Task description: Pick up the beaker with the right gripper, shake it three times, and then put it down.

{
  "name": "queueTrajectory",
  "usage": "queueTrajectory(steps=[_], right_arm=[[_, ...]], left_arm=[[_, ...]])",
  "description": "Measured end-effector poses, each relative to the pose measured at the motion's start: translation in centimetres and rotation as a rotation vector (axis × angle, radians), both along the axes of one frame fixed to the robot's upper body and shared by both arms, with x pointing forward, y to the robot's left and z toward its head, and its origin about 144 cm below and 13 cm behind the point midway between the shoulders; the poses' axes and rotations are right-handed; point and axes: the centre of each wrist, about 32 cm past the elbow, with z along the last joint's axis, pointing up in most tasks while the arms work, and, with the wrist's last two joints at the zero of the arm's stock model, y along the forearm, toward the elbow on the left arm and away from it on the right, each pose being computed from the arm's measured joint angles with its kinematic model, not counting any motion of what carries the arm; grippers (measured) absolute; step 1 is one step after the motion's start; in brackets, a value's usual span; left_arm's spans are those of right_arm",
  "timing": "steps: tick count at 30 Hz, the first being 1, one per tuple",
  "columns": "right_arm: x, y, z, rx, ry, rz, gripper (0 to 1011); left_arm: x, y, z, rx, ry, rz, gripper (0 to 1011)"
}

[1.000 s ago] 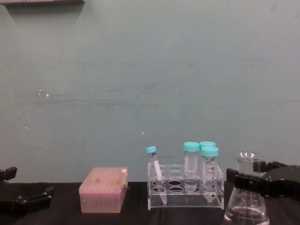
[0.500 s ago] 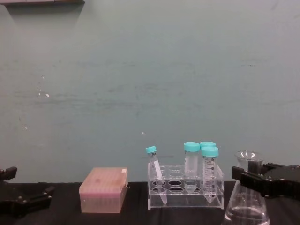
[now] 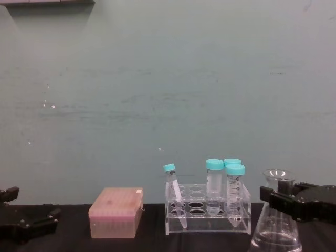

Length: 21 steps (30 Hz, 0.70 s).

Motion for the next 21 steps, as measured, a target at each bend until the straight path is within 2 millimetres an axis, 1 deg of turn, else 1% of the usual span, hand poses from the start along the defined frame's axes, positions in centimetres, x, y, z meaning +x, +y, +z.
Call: queueTrajectory(steps=[13, 21], right_arm=[[-0.15, -0.01, 0.07, 0.001, -0.004, 0.006, 450], [-0.28, 0.24, 0.9, 0.01, -0.031, 0.008, 450]], left_arm=[[0.0, 0.0, 0.0, 0.0, 0.0, 0.0, 1000], [0.0, 0.0, 0.0, 0.0, 0.0, 0.0, 1000]])
